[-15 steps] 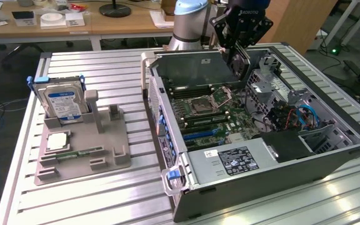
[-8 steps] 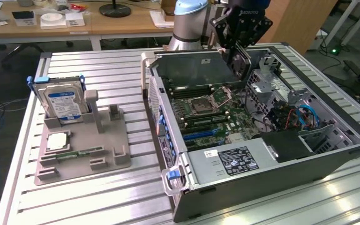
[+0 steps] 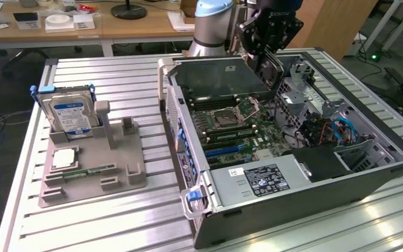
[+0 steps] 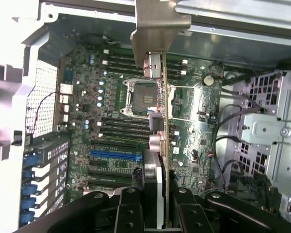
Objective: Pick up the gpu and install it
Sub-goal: 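Insert the gpu into the slot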
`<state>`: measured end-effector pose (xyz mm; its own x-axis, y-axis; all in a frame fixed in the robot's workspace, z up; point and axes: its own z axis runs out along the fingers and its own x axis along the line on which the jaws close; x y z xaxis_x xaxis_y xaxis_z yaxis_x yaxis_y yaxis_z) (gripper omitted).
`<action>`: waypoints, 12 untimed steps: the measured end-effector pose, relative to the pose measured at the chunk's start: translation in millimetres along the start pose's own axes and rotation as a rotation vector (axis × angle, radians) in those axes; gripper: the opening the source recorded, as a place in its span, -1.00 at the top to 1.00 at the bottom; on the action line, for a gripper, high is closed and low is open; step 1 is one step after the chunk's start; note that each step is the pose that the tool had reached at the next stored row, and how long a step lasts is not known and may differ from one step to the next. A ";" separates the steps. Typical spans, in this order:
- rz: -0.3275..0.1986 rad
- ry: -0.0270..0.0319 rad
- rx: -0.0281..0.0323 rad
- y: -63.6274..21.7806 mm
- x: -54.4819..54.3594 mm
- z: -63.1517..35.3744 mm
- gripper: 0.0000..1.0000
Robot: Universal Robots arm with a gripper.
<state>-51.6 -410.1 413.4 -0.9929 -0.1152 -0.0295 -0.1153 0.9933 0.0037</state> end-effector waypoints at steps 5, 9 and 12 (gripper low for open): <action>-0.071 0.0002 -0.0023 0.0 0.0 0.0 0.44; -0.123 0.0005 -0.0038 0.0 0.0 0.0 0.44; -0.160 0.0006 -0.0050 0.0 0.0 0.0 0.44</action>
<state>-51.6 -410.1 413.3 -0.9618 -0.2721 -0.0295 -0.2724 0.9622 0.0040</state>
